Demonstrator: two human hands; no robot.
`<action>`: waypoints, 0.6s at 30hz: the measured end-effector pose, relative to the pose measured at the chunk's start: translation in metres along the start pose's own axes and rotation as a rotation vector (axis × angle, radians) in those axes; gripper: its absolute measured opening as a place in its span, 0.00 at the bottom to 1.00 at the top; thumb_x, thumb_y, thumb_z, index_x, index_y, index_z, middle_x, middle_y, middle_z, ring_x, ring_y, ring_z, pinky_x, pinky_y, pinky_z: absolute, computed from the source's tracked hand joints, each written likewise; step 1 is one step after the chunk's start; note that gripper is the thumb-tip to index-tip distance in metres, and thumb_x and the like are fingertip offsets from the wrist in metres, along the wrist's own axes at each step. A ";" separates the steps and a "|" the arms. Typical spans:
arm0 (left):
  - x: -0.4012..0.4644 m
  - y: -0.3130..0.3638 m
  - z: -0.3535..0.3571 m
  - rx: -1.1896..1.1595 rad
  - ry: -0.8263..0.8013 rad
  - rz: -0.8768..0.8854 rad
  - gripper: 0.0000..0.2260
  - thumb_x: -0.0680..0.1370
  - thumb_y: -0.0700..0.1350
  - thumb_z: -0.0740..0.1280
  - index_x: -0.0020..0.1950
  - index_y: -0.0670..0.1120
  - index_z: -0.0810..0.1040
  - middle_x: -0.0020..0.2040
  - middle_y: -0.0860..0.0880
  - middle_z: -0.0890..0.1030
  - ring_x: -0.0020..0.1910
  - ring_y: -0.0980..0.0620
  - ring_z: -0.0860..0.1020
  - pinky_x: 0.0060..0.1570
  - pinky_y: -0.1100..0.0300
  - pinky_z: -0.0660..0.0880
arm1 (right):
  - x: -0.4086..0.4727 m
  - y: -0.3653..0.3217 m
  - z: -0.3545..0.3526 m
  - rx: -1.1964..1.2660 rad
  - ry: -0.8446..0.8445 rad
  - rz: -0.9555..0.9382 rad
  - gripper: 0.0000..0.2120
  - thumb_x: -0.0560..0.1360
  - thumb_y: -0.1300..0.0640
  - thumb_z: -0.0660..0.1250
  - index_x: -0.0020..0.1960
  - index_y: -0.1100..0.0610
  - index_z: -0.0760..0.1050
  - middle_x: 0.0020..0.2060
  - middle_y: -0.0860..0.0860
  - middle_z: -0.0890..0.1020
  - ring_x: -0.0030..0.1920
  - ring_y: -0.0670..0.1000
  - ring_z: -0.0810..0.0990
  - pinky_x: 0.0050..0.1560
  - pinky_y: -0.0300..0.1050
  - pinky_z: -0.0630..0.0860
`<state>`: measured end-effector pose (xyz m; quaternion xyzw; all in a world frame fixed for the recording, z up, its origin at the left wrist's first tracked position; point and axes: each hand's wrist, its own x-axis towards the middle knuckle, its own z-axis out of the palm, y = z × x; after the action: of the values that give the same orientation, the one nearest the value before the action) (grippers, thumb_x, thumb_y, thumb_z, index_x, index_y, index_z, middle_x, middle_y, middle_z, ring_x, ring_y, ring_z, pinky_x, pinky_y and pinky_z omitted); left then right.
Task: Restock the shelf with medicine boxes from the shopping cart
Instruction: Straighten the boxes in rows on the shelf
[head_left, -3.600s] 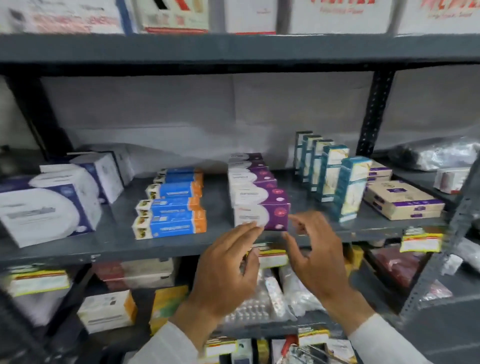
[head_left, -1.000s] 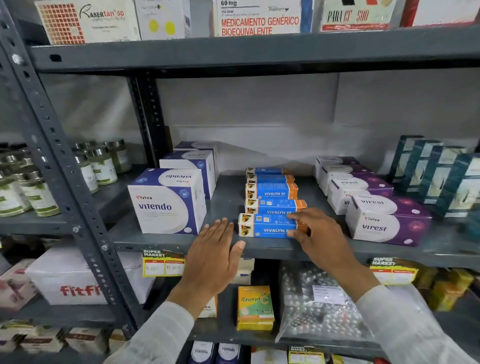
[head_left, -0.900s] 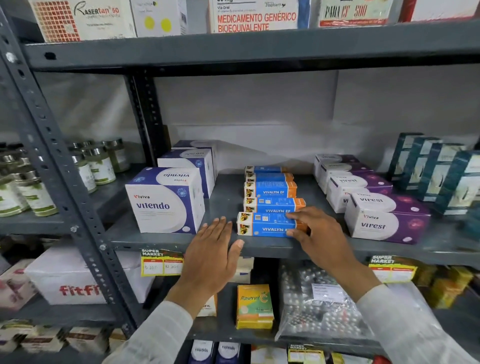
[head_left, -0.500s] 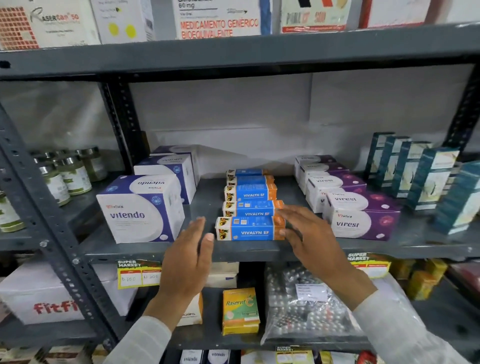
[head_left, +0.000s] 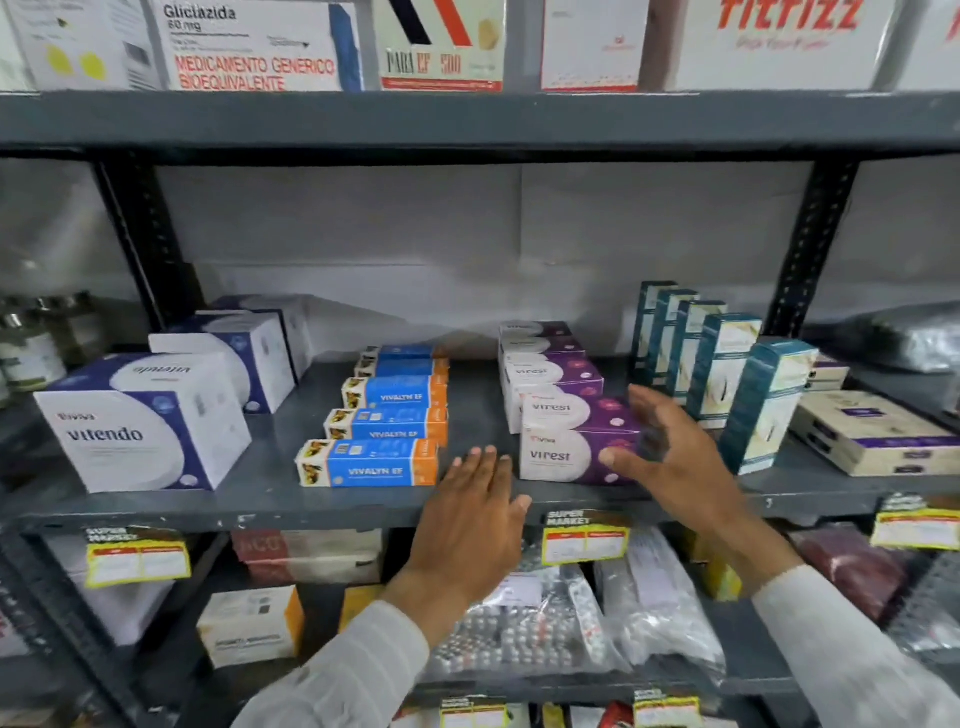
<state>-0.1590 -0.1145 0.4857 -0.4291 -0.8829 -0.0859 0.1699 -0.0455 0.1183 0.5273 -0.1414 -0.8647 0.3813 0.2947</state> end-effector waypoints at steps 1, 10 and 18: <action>0.001 0.002 0.005 0.039 -0.010 -0.031 0.30 0.86 0.58 0.45 0.83 0.41 0.58 0.84 0.40 0.59 0.84 0.44 0.56 0.82 0.50 0.45 | 0.004 0.007 -0.001 0.060 -0.073 0.021 0.44 0.67 0.42 0.81 0.78 0.45 0.64 0.73 0.44 0.72 0.71 0.47 0.73 0.70 0.48 0.72; 0.001 0.005 0.018 -0.032 0.039 -0.118 0.36 0.83 0.68 0.41 0.82 0.47 0.62 0.83 0.47 0.63 0.83 0.49 0.58 0.80 0.54 0.45 | 0.033 0.036 -0.006 0.353 -0.241 -0.005 0.44 0.63 0.52 0.84 0.75 0.46 0.68 0.64 0.42 0.80 0.61 0.41 0.82 0.53 0.38 0.82; 0.001 0.002 0.025 -0.041 0.058 -0.139 0.35 0.83 0.69 0.44 0.80 0.48 0.66 0.81 0.48 0.68 0.81 0.50 0.63 0.81 0.53 0.52 | 0.032 0.041 -0.005 0.351 -0.282 -0.027 0.43 0.66 0.46 0.83 0.76 0.39 0.67 0.61 0.32 0.79 0.63 0.39 0.80 0.53 0.38 0.82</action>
<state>-0.1636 -0.1045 0.4630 -0.3675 -0.9034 -0.1280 0.1799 -0.0667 0.1636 0.5125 -0.0220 -0.8195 0.5380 0.1961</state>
